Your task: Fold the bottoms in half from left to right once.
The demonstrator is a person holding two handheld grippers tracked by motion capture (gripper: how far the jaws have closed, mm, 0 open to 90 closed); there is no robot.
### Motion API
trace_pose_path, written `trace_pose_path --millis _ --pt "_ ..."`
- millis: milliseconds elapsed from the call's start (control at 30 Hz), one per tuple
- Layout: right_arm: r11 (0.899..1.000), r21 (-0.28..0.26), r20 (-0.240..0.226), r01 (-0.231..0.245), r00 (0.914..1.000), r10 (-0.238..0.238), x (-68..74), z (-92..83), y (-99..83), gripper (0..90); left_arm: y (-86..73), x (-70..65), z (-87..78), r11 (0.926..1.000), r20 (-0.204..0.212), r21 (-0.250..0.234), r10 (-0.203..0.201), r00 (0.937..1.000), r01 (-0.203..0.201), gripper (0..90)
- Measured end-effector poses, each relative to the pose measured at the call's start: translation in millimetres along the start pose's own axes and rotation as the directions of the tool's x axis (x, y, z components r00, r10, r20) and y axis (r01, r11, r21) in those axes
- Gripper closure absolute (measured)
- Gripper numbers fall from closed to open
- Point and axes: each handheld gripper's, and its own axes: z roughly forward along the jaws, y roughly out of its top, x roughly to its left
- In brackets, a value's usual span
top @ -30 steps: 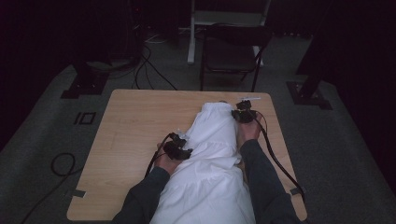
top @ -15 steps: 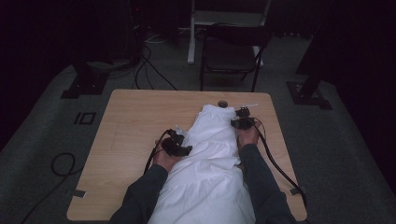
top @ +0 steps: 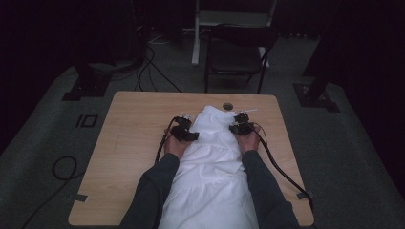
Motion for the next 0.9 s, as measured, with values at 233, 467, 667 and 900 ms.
trace_pose_path --millis 233,467,667,900 --pt "0.999 0.004 -0.017 0.034 0.9993 -0.034 9.6 -2.1 -4.6 76.7 -13.8 -1.9 -1.5 0.9996 0.000 0.005 0.026 0.9997 -0.026 60.9" --pt "0.999 -0.010 -0.040 0.048 0.9980 -0.048 12.3 -5.7 -11.8 75.5 -44.3 -5.8 -19.2 0.9980 0.007 -0.043 0.048 0.9988 -0.047 62.1" --pt "0.999 -0.007 -0.043 0.048 0.9979 -0.048 13.5 -7.0 -13.2 74.5 -53.9 -10.2 -24.7 0.9971 0.002 -0.056 0.051 0.9987 -0.050 62.1" --pt "0.999 -0.003 -0.042 0.046 0.9981 -0.046 14.3 -7.1 -13.0 73.9 -63.7 -18.5 -29.8 0.9960 -0.007 -0.069 0.056 0.9984 -0.057 62.1"
